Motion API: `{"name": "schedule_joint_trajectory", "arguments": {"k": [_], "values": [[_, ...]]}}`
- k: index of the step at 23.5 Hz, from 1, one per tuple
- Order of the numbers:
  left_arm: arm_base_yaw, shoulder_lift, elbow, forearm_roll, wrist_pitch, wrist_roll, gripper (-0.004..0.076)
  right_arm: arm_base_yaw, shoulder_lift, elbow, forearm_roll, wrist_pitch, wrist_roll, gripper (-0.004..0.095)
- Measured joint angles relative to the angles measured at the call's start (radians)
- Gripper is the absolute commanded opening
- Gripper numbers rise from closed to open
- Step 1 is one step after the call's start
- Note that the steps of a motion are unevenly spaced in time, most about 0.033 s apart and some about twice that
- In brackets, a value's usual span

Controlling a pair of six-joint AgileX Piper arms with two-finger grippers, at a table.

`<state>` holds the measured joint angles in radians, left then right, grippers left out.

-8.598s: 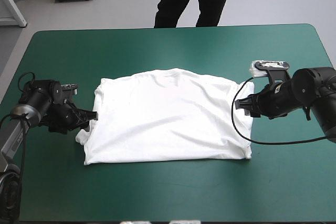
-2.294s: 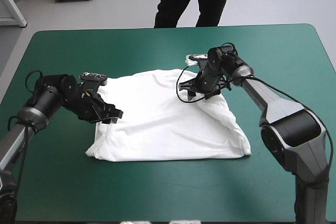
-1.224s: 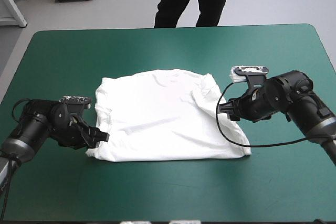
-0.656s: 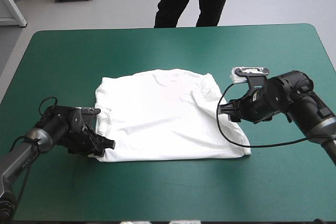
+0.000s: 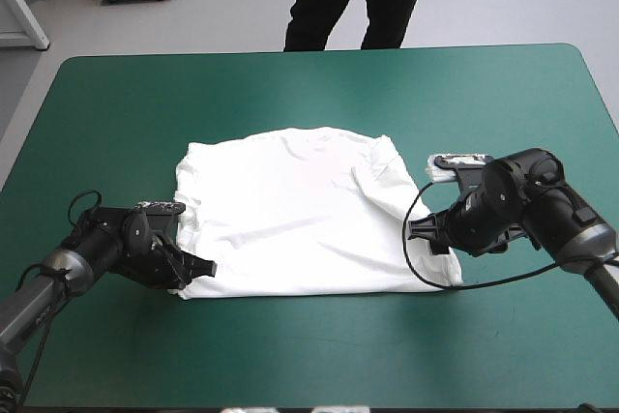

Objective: Fold the cloth

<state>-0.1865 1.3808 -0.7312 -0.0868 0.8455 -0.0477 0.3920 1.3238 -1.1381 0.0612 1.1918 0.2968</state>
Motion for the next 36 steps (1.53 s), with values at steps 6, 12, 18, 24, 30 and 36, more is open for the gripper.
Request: {"name": "schedule_joint_trajectory", "arguments": {"k": [6,12,18,24,30,36], "values": [[0.0,0.0,0.0,0.0,-0.001,0.001,-0.0009,0.0,0.024,0.146,-0.003,-0.131,0.01,0.0565],[0.0,0.0,0.0,0.0,0.0,0.001,-0.0009,0.0,0.107,0.234,-0.008,-0.249,0.051,0.0563],[0.0,-0.001,0.001,0.0,-0.002,0.001,-0.0009,0.0,0.179,0.252,-0.013,-0.298,0.075,0.0319],[0.0,0.013,-0.041,0.019,0.057,0.001,-0.0009,-0.006,0.191,0.227,0.0,-0.279,0.074,-0.0018],[0.0,0.027,-0.275,0.184,0.207,-0.008,-0.0009,-0.004,0.139,0.056,-0.023,-0.225,0.062,-0.0017],[0.0,0.031,-0.409,0.227,0.157,-0.014,-0.0009,-0.009,0.146,-0.111,-0.11,-0.225,0.065,-0.0017]]}}
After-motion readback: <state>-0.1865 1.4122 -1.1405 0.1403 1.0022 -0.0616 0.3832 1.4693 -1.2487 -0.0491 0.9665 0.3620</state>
